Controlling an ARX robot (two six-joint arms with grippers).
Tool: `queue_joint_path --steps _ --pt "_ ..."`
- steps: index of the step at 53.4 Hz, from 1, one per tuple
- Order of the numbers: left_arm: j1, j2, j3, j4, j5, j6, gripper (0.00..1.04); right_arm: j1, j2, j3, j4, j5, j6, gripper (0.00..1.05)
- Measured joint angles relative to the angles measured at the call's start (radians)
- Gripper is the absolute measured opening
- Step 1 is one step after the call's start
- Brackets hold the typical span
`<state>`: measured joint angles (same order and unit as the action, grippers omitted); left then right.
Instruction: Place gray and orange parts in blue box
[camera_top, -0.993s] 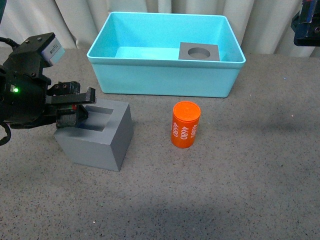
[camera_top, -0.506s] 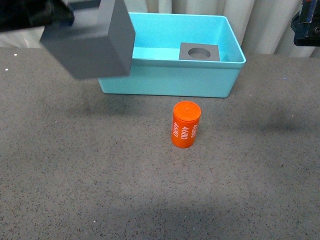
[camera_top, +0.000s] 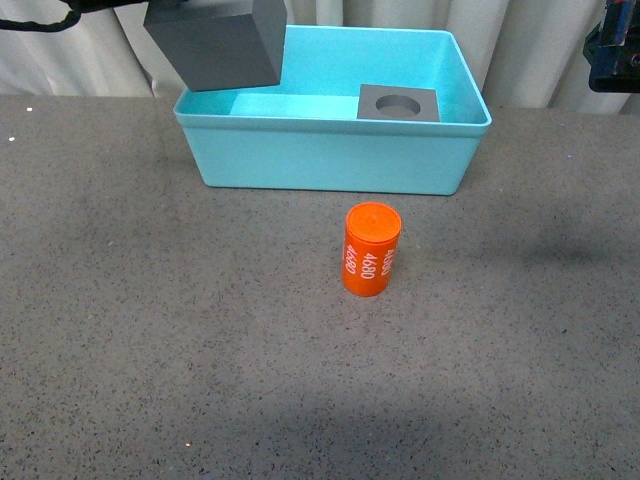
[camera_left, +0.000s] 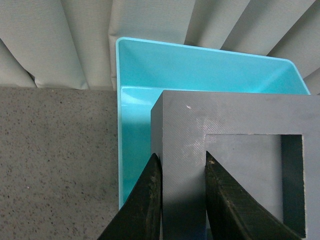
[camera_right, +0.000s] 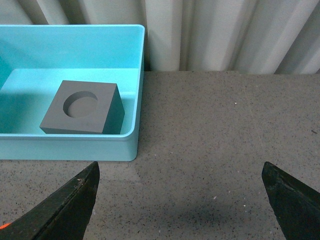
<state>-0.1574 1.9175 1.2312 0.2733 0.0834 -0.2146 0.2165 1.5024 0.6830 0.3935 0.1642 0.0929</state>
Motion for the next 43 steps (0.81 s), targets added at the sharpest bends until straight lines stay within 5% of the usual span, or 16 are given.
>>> queue_joint_path --steps 37,43 --pt "-0.004 0.175 0.076 0.01 0.005 0.002 0.18 0.0 0.0 0.0 0.0 0.0 0.0 0.95" --pt "-0.006 0.175 0.076 0.01 0.003 0.0 0.39 0.0 0.0 0.0 0.0 0.0 0.0 0.95"
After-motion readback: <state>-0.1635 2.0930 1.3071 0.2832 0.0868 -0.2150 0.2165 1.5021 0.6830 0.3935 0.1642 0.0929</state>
